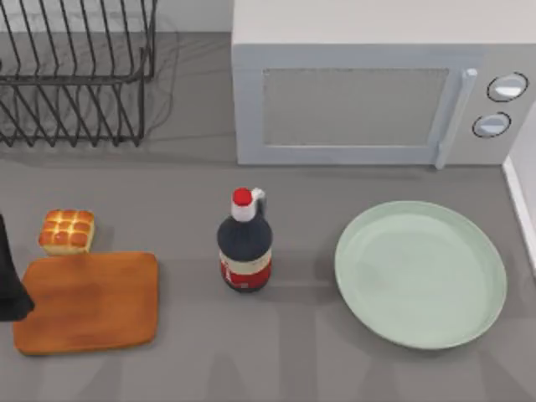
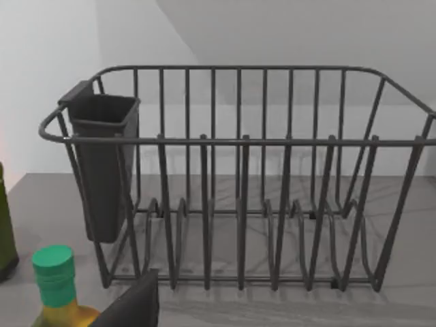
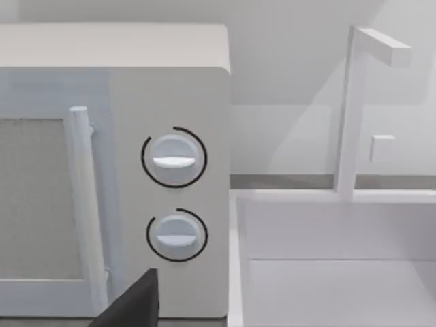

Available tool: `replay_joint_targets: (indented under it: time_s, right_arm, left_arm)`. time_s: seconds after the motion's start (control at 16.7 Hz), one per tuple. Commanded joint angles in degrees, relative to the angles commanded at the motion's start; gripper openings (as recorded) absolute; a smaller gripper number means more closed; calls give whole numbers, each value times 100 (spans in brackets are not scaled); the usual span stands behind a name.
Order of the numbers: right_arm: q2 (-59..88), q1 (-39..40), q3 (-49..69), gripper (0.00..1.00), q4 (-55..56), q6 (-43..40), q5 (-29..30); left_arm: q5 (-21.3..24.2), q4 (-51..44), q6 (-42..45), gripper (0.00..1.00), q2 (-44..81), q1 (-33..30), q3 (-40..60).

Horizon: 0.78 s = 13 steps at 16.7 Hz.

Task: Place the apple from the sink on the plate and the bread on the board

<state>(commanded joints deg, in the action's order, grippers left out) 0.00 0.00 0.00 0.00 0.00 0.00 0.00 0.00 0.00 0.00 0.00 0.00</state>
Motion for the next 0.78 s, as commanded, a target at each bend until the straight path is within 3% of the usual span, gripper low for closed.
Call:
replay_joint_targets:
  time_s: [0.36, 0.78]
  right_arm:
    - [596, -122, 534, 100, -362, -116, 1]
    - [3741, -679, 2975, 100, -2012, -645, 4]
  left_arm:
    - [0, 0, 0, 100, 0, 0, 0]
    - [0, 0, 0, 100, 0, 0, 0]
